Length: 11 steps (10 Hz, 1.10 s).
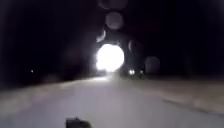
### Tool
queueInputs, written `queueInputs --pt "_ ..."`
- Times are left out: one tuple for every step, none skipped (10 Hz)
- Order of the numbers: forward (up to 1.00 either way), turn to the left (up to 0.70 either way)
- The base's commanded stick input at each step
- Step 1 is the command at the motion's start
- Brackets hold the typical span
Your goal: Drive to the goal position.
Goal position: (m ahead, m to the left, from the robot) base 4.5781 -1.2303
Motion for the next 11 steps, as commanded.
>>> queueInputs --pt "1.0 0.06" --pt "1.0 0.39" --pt "1.0 0.4" --pt "1.0 0.26" --pt "1.0 0.01" --pt "1.0 0.0" --pt "1.0 0.0" --pt "1.0 0.0" --pt "1.0 0.09" --pt "1.0 0.28" --pt "1.0 0.34"
